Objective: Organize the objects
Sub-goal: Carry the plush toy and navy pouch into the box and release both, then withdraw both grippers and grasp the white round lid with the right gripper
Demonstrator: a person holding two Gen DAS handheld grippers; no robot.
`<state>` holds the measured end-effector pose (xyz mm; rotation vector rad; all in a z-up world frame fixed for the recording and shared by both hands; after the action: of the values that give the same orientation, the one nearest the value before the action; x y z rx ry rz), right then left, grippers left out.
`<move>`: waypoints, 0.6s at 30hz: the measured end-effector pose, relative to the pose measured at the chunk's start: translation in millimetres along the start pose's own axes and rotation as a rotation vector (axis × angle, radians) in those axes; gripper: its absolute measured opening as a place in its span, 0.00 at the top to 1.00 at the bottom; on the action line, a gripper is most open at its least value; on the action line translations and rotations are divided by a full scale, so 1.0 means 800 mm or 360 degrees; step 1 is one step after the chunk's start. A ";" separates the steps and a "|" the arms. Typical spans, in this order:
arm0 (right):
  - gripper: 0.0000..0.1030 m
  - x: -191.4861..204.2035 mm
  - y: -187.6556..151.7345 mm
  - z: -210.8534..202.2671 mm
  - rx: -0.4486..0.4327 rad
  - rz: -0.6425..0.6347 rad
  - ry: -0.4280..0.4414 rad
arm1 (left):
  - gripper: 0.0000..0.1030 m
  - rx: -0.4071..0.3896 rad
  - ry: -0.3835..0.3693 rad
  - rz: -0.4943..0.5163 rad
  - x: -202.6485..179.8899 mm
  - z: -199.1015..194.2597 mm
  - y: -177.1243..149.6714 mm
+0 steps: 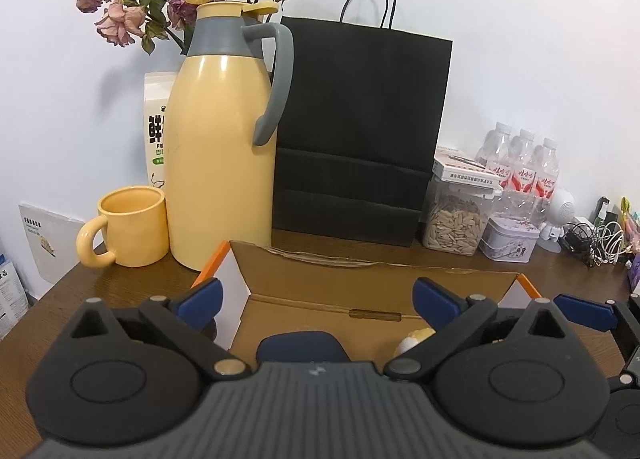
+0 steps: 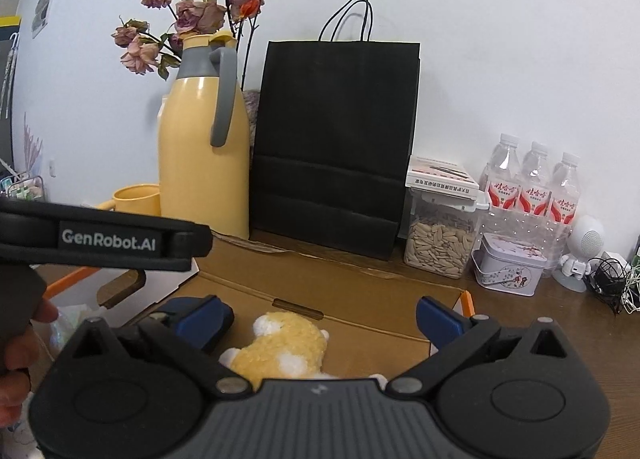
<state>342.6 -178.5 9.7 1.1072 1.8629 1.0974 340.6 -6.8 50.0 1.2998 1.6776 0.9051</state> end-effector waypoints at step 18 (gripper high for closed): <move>0.00 -0.010 0.006 -0.117 -0.0212 0.0003 0.0029 | 0.00 -0.0230 -0.0125 0.0014 0.024 -0.118 0.001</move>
<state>266.4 -213.7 52.3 1.0261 1.7754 1.2179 252.3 6.8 86.8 1.2302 1.5183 0.9501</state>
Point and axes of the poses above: each gripper's, at about its wrist camera, not at the fingertips, and z roughly the way its jaws point, x to its left, y to its top, the point moved 1 cm from there along z, roughly the way its jaws point, and after that the axes turned 4 degrees about -z, right-handed, at the moved point
